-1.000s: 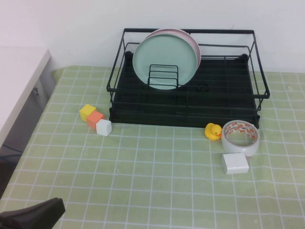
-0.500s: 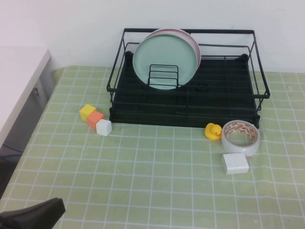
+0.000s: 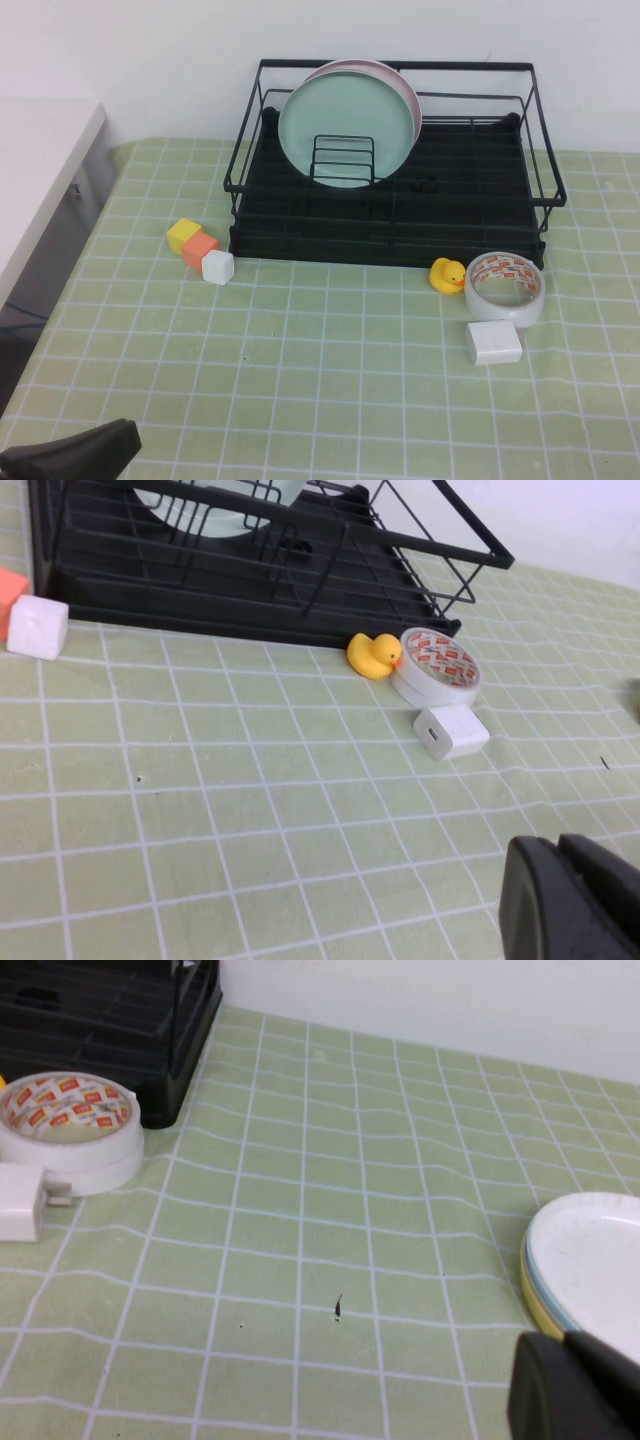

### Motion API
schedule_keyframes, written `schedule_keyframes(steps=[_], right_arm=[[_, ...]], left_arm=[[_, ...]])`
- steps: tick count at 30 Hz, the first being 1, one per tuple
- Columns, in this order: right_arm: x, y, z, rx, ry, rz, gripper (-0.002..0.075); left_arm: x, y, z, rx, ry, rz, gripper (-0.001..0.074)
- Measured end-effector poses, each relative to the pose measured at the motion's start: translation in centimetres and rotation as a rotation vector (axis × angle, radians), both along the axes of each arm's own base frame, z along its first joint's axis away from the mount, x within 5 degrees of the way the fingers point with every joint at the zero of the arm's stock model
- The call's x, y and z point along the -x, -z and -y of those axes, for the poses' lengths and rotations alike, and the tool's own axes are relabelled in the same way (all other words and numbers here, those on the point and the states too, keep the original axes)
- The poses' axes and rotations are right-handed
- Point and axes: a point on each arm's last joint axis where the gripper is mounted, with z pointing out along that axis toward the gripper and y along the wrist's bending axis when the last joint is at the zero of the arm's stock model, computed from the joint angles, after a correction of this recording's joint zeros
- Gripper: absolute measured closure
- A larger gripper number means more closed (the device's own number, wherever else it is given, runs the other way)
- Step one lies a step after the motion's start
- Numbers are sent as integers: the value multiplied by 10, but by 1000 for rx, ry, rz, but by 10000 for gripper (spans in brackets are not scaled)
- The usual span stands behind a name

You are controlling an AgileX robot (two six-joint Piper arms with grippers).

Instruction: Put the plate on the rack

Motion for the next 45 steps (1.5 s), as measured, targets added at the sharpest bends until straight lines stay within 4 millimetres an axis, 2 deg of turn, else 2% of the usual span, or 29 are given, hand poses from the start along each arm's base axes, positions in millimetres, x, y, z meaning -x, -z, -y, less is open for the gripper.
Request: schedule_keyframes(steps=[12, 15, 17, 21, 25, 32, 35, 41, 45], right_arm=[[0, 0, 0, 0, -1, 0, 720], [0, 0, 0, 0, -1, 0, 720], [0, 0, 0, 0, -1, 0, 720], [0, 0, 0, -3, -1, 0, 720], [0, 0, 0, 3, -1, -1, 720], [0, 0, 0, 3, 0, -1, 720], [0, 0, 0, 3, 0, -1, 720], [0, 0, 0, 3, 0, -1, 720], [0, 0, 0, 3, 0, -1, 720]], left_arm=[[1, 2, 1, 0, 12, -9, 737], [2, 10, 1, -8, 14, -29, 737], [3, 19, -3, -80, -1, -10, 737], [7, 35, -13, -178, -93, 45, 737], [14, 42, -24, -114, -252, 95, 737], [26, 37, -33, -64, -359, 279, 737], [27, 43, -38, -69, -405, 251, 737], [26, 52, -48, 31, -558, 121, 737], [24, 71, -50, -13, -571, 100, 738]])
